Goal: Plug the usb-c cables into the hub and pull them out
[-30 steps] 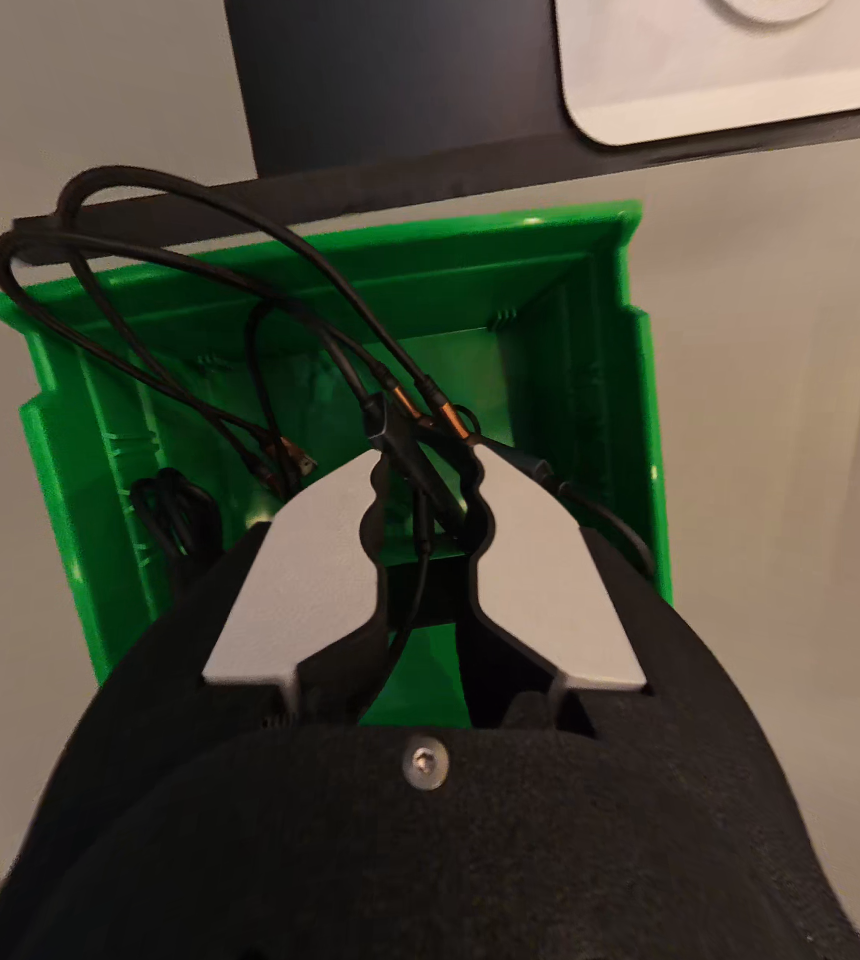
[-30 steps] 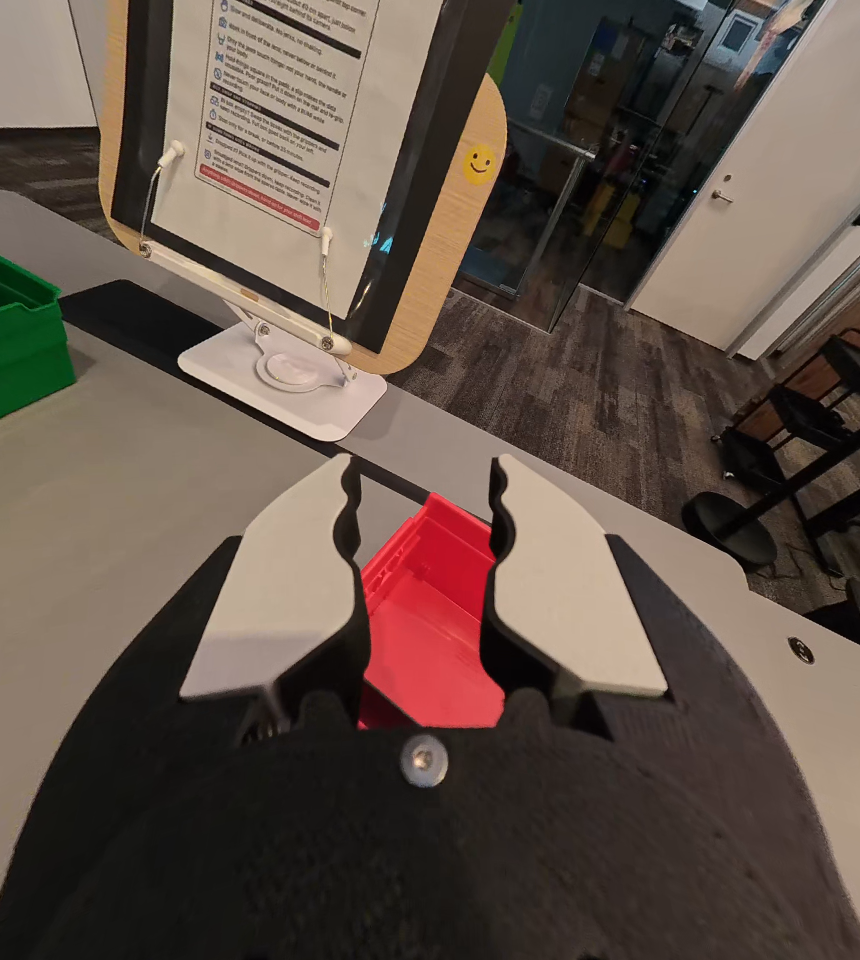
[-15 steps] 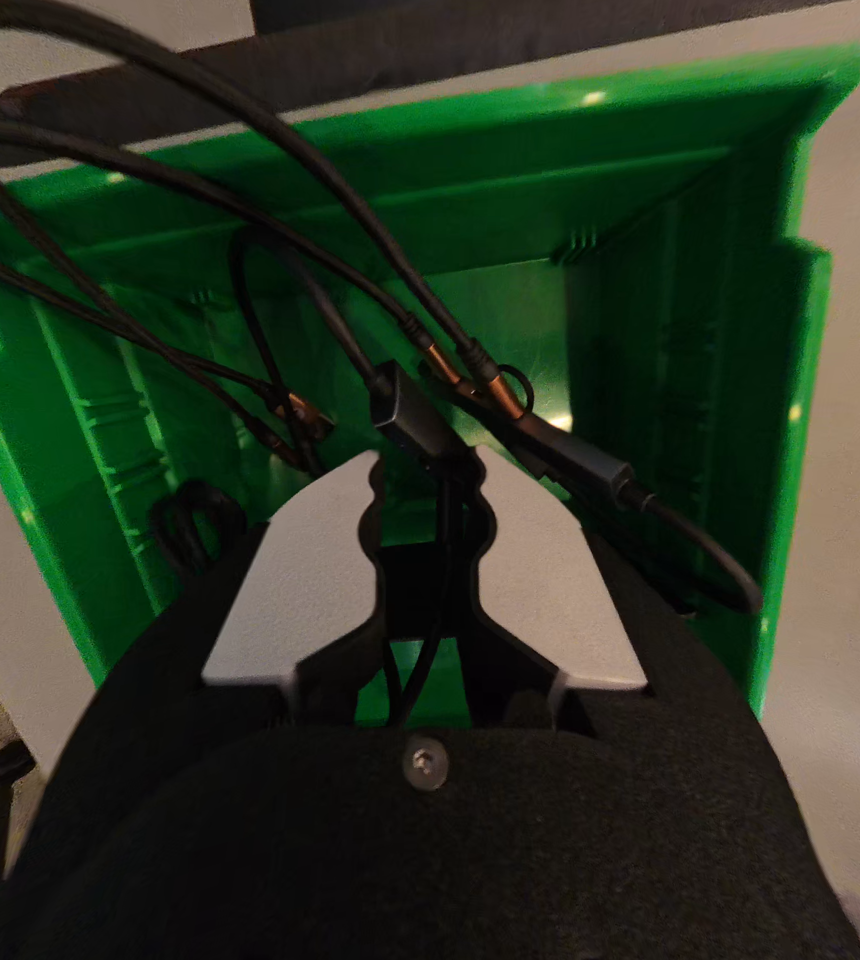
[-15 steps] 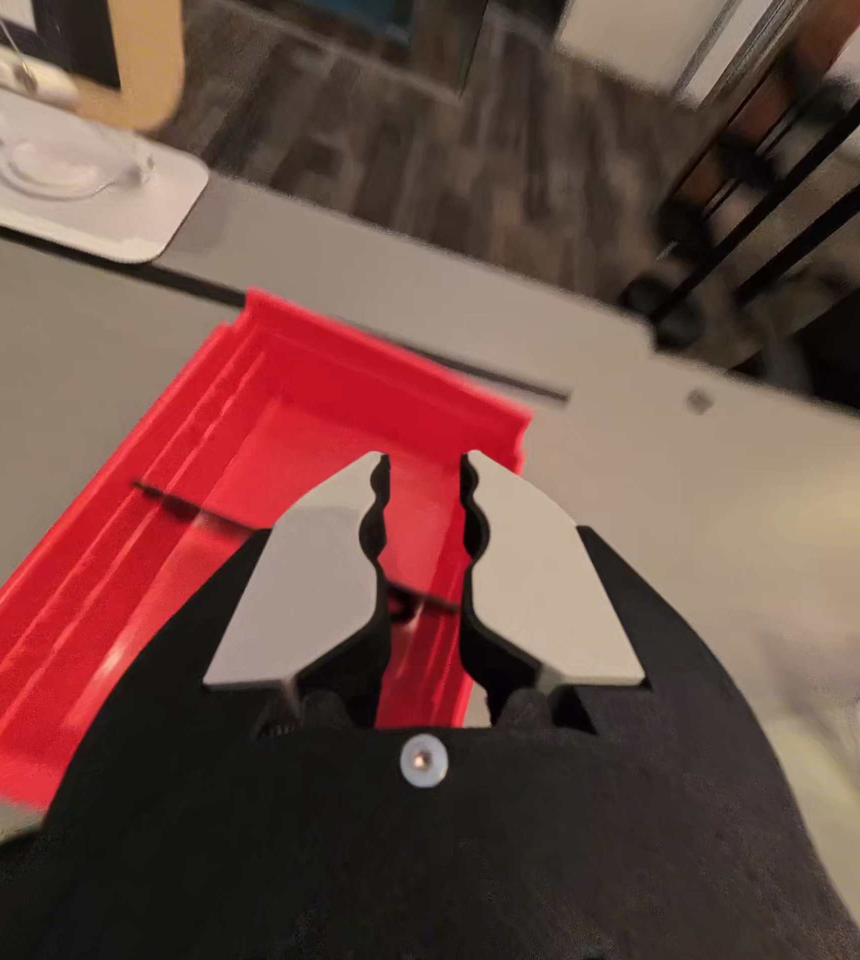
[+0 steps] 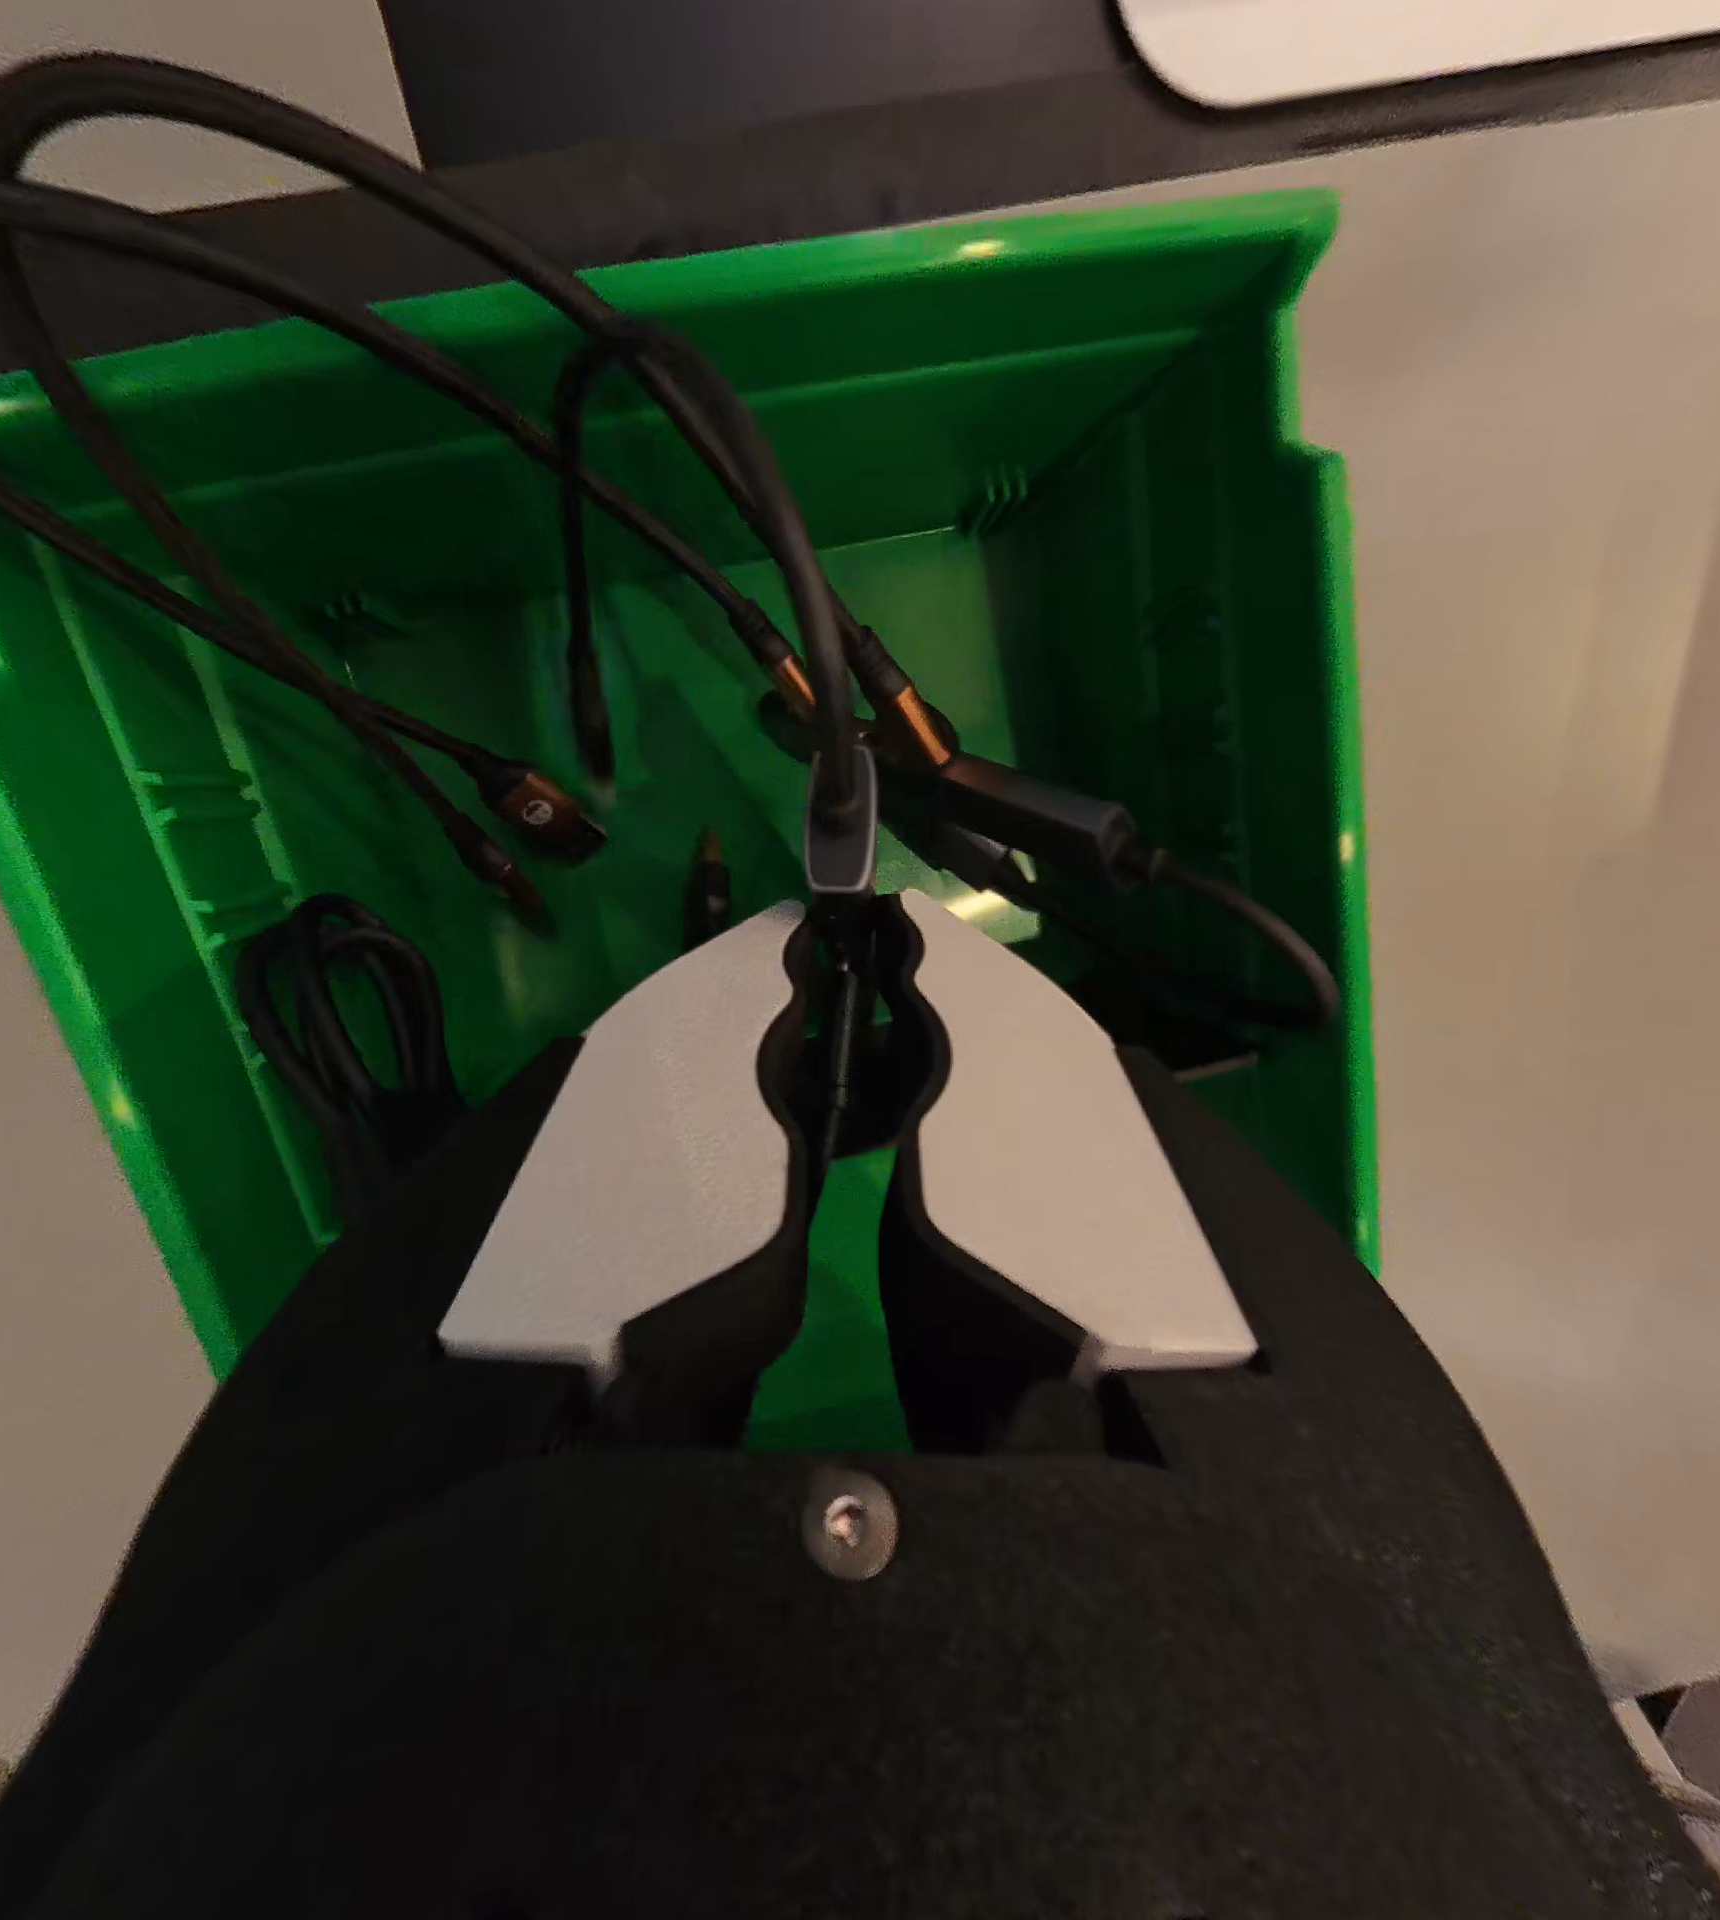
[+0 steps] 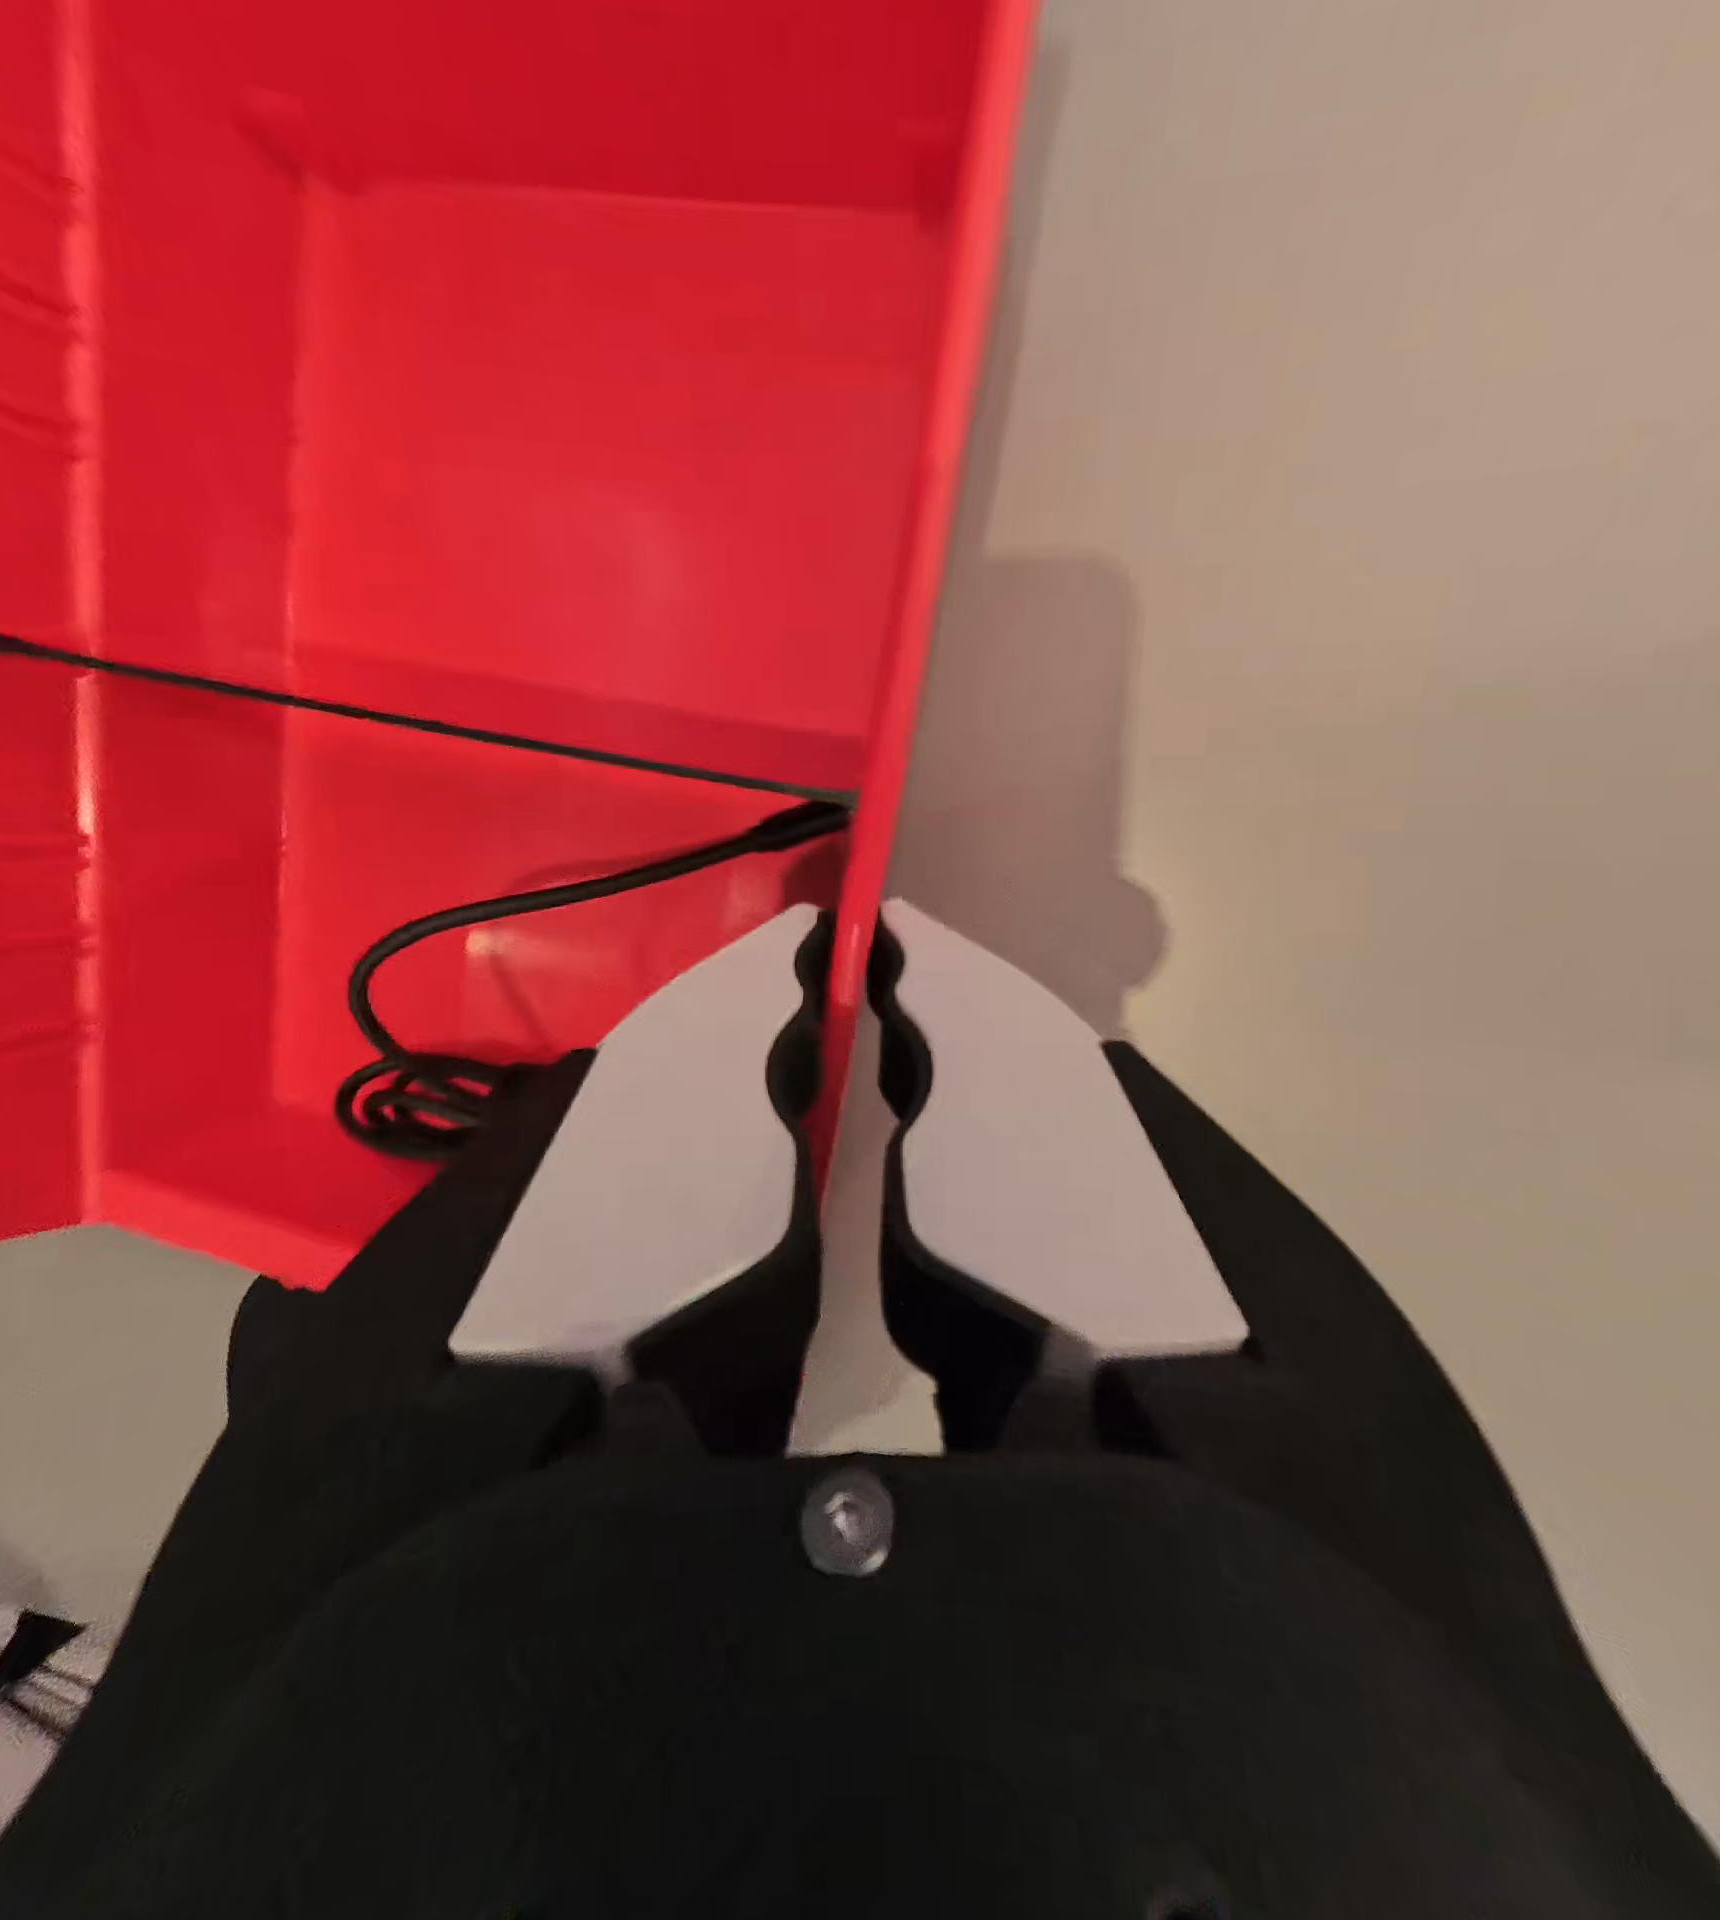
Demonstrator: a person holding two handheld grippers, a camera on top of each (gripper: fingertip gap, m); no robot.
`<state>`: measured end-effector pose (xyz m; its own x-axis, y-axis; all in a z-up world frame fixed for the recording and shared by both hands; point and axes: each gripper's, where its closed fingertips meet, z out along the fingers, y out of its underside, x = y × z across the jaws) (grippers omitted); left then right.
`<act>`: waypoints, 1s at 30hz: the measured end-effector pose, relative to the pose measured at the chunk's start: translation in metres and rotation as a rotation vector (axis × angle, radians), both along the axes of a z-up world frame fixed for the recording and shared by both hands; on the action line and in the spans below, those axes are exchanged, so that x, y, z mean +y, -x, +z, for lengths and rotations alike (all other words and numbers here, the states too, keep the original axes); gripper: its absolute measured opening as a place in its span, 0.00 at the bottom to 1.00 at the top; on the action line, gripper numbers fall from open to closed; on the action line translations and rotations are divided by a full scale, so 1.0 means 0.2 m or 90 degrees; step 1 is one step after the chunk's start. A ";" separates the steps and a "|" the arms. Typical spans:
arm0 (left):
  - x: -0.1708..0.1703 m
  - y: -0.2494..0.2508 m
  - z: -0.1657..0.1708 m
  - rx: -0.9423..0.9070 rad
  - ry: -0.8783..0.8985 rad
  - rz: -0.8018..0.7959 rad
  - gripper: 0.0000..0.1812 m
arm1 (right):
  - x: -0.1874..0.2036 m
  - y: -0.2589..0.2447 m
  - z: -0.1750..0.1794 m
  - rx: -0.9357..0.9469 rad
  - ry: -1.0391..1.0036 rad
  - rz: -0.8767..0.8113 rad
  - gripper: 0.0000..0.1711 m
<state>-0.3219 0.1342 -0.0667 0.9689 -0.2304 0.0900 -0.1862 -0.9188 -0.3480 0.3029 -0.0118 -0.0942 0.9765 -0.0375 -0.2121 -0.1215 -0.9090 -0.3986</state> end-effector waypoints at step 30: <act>-0.80 -0.85 1.26 -0.416 -0.563 -0.460 0.05 | -0.05 1.93 1.28 -0.457 -1.106 0.510 0.42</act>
